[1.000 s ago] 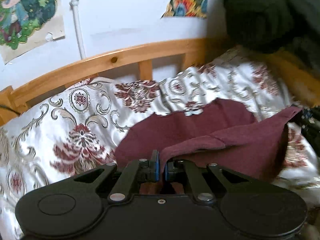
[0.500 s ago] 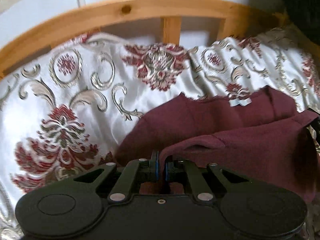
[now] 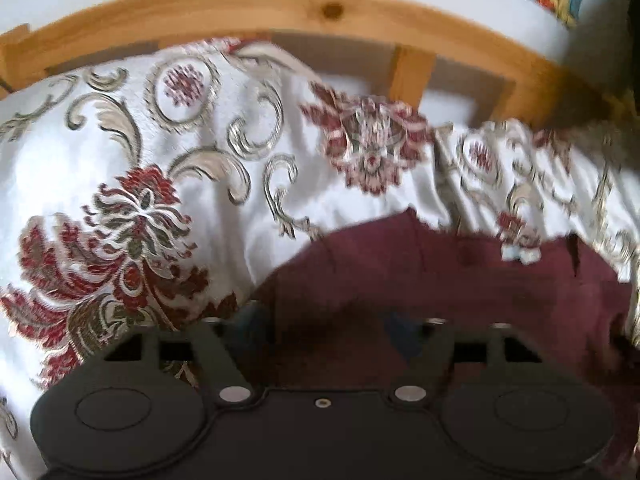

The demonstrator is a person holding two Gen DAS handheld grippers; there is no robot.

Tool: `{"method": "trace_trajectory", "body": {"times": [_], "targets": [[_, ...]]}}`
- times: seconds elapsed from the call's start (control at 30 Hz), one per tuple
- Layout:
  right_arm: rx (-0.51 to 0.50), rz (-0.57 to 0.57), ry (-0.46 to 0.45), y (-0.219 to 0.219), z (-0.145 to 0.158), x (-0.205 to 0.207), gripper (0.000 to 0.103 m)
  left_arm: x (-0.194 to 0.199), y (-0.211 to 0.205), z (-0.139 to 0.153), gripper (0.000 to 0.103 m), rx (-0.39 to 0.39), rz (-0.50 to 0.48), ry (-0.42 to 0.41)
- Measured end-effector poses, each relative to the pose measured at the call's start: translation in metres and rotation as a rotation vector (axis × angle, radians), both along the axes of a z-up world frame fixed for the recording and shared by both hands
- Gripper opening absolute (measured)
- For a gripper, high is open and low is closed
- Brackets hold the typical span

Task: Fold small clothes
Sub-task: 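Lay the hem over the collar and open both tools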

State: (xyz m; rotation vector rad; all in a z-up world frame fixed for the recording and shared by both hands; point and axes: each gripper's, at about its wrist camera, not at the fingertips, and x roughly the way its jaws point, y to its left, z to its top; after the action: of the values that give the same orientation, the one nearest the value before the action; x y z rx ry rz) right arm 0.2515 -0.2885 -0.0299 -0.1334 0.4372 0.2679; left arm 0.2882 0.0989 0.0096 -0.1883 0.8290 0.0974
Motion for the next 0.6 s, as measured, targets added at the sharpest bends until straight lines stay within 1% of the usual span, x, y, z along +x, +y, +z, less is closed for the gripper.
{"method": "trace_trajectory", "body": {"times": [0.03,0.07,0.1,0.17,0.23,0.3,0.4,0.43,0.47,0.5,0.53,0.57,0.6], "targets": [[0.001,0.002,0.005,-0.001,-0.001,0.0,0.092,-0.005,-0.001,0.002,0.09,-0.001,0.007,-0.025],[0.0,0.003,0.01,-0.001,-0.002,0.0,0.092,-0.01,-0.002,0.002,0.096,0.001,0.013,-0.051],[-0.002,0.003,0.016,-0.002,-0.005,0.0,0.092,-0.017,-0.004,0.002,0.097,0.006,0.015,-0.076],[0.006,0.004,0.026,-0.004,-0.01,0.002,0.09,-0.026,-0.01,-0.002,0.099,0.012,-0.002,-0.095],[0.029,-0.003,0.035,-0.006,-0.013,0.004,0.077,-0.03,-0.017,-0.009,0.099,0.044,-0.041,-0.09],[0.059,-0.002,0.033,-0.009,-0.015,0.005,0.073,-0.03,-0.026,-0.016,0.097,0.105,-0.086,-0.081],[0.083,0.005,0.032,-0.01,-0.019,0.007,0.063,-0.026,-0.033,-0.024,0.091,0.174,-0.14,-0.079],[0.085,0.006,0.039,-0.01,-0.021,0.009,0.06,-0.021,-0.033,-0.026,0.087,0.181,-0.145,-0.073],[0.086,0.007,0.046,-0.009,-0.023,0.011,0.058,-0.016,-0.033,-0.028,0.083,0.176,-0.142,-0.068],[0.089,0.009,0.049,-0.009,-0.025,0.012,0.055,-0.013,-0.031,-0.03,0.082,0.164,-0.132,-0.064],[0.093,0.01,0.048,-0.009,-0.026,0.013,0.05,-0.007,-0.028,-0.033,0.078,0.149,-0.116,-0.058],[0.098,0.013,0.045,-0.009,-0.026,0.014,0.046,-0.002,-0.024,-0.035,0.07,0.128,-0.091,-0.054],[0.104,0.017,0.041,-0.01,-0.027,0.015,0.039,0.001,-0.021,-0.036,0.064,0.111,-0.069,-0.052]]}}
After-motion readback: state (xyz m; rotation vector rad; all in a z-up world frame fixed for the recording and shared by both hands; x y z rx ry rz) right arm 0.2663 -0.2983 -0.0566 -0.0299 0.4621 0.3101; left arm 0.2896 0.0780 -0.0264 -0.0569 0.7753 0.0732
